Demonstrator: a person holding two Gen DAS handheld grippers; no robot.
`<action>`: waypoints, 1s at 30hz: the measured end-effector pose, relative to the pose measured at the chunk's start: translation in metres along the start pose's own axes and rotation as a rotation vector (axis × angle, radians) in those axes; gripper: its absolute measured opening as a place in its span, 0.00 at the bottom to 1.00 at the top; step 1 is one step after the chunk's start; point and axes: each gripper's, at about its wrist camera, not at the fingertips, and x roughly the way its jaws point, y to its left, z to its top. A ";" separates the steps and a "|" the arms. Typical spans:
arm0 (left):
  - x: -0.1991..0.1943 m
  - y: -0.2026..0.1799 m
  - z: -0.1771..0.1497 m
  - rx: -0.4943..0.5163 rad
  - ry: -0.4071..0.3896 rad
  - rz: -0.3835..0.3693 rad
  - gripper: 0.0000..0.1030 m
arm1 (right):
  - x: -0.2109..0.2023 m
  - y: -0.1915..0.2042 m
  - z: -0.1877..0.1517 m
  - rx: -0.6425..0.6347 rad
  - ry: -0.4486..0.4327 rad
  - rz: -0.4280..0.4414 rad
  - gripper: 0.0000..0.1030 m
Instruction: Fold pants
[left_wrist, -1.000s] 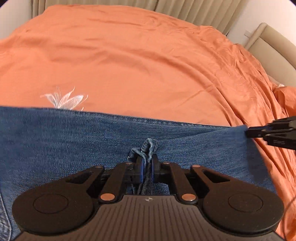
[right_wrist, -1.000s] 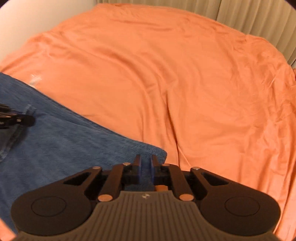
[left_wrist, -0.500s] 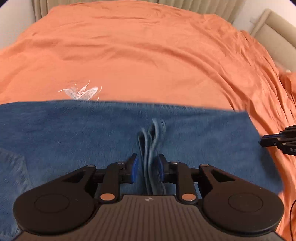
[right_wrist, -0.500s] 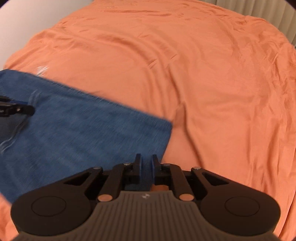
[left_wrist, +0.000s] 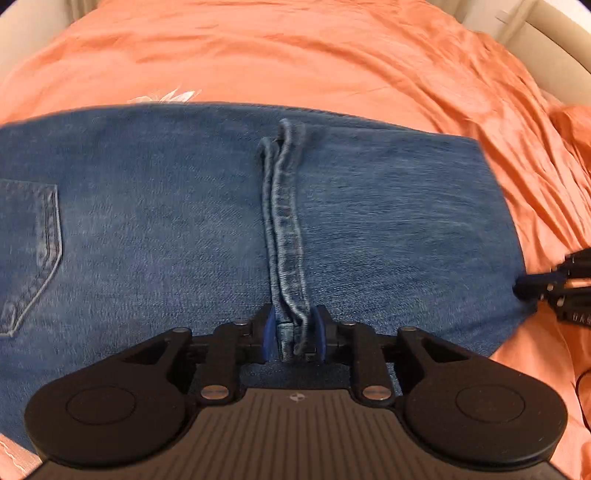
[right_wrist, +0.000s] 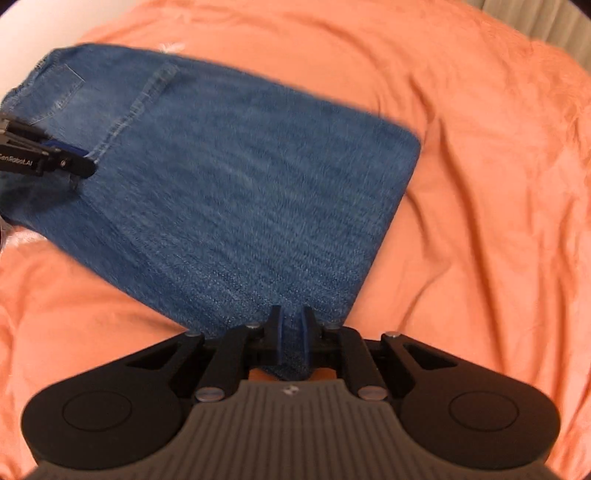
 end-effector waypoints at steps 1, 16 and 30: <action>0.002 -0.003 0.000 0.025 -0.011 0.015 0.31 | 0.005 0.000 -0.002 0.009 -0.007 -0.005 0.05; -0.139 0.050 0.014 0.052 -0.112 0.117 0.45 | -0.038 0.027 0.019 -0.151 -0.135 -0.063 0.33; -0.200 0.228 -0.010 -0.449 -0.180 0.148 0.65 | -0.021 0.125 0.095 -0.402 -0.203 -0.022 0.44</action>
